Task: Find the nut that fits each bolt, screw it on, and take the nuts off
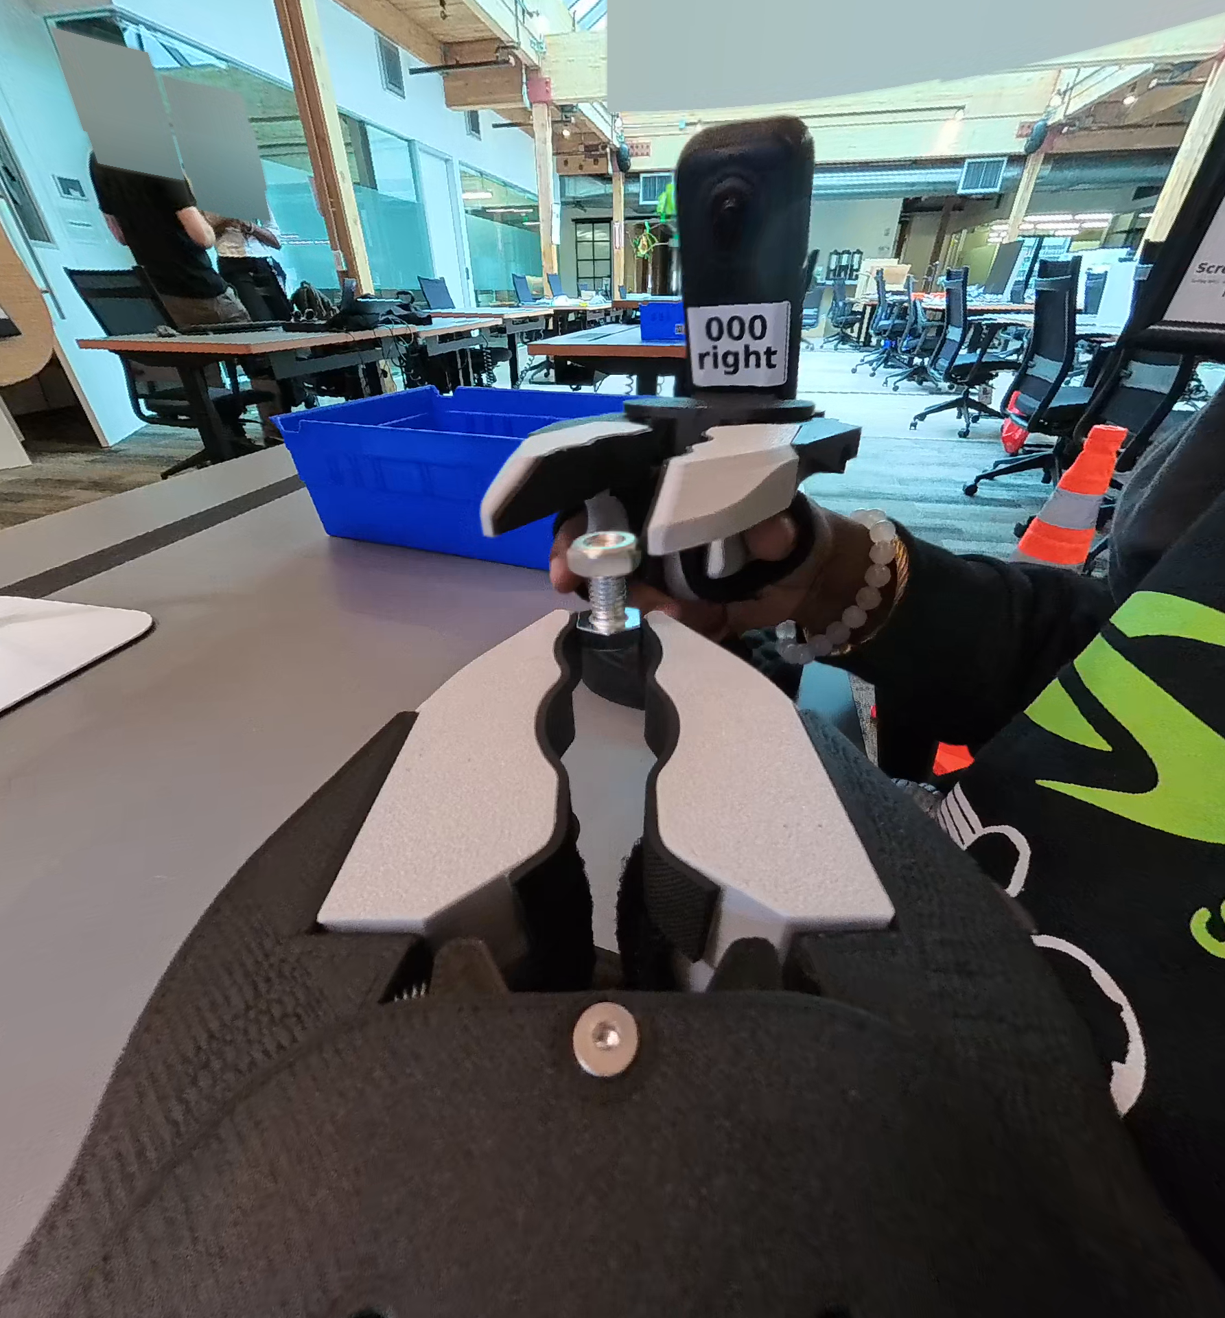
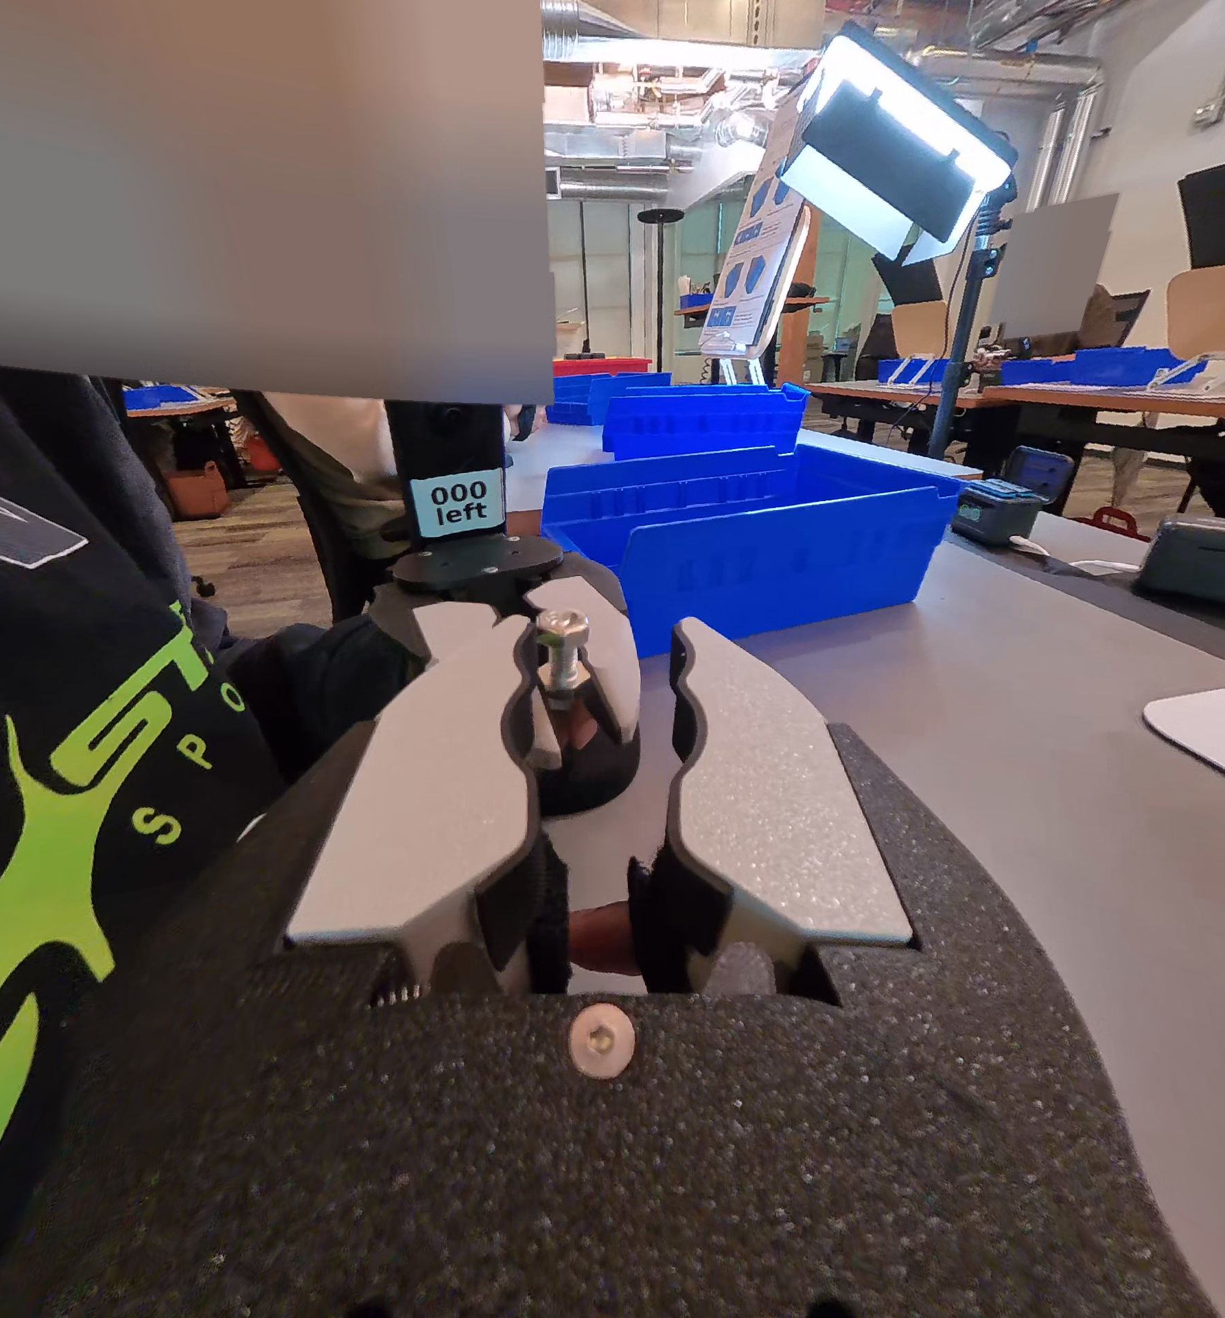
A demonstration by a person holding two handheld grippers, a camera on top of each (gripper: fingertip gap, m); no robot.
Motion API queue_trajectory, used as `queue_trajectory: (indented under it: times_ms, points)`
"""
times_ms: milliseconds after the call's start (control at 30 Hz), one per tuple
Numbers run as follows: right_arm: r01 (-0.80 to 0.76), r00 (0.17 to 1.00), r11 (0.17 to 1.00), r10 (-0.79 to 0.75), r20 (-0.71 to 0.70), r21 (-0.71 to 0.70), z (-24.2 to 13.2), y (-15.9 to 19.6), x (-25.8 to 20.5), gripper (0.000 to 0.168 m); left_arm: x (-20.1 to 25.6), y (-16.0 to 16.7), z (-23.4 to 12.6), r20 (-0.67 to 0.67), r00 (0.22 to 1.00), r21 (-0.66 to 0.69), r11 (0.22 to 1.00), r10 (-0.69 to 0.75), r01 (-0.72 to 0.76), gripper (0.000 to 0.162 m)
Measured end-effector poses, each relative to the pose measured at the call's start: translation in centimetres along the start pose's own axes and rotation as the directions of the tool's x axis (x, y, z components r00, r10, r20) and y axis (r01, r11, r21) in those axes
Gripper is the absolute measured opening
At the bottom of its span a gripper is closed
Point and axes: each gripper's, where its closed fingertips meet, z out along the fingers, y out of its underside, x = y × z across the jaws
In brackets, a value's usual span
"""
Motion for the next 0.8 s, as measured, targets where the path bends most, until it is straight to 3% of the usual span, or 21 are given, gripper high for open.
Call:
queue_trajectory:
  times_ms: [100, 200, 467, 800]
  points:
    - [0.019, 0.997, 1.000, -0.018, -0.068, 0.010, -1.1, -0.2, 1.1, 0.019, 0.1, -0.1, 0.0, -0.004, 1.000, 0.003, 1.000, 0.003, -0.003, 0.015]
    - [0.019, 0.996, 0.999, -0.017, -0.083, 0.030, -1.7, -0.5, 1.4, 0.013, 0.1, 0.0, 0.0, -0.004, 1.000, 0.000, 1.000, 0.003, -0.003, 0.015]
    - [0.003, 1.000, 1.000, -0.004, 0.028, 0.016, 0.5, -0.2, -0.6, 0.036, 0.1, 0.0, 0.0, -0.001, 1.000, -0.002, 1.000, 0.004, -0.004, 0.015]
    - [-0.009, 1.000, 1.000, 0.009, 0.010, -0.011, 1.5, 0.3, -0.3, 0.038, 0.1, 0.0, 0.0, -0.001, 1.000, -0.001, 1.000, 0.004, -0.004, 0.015]
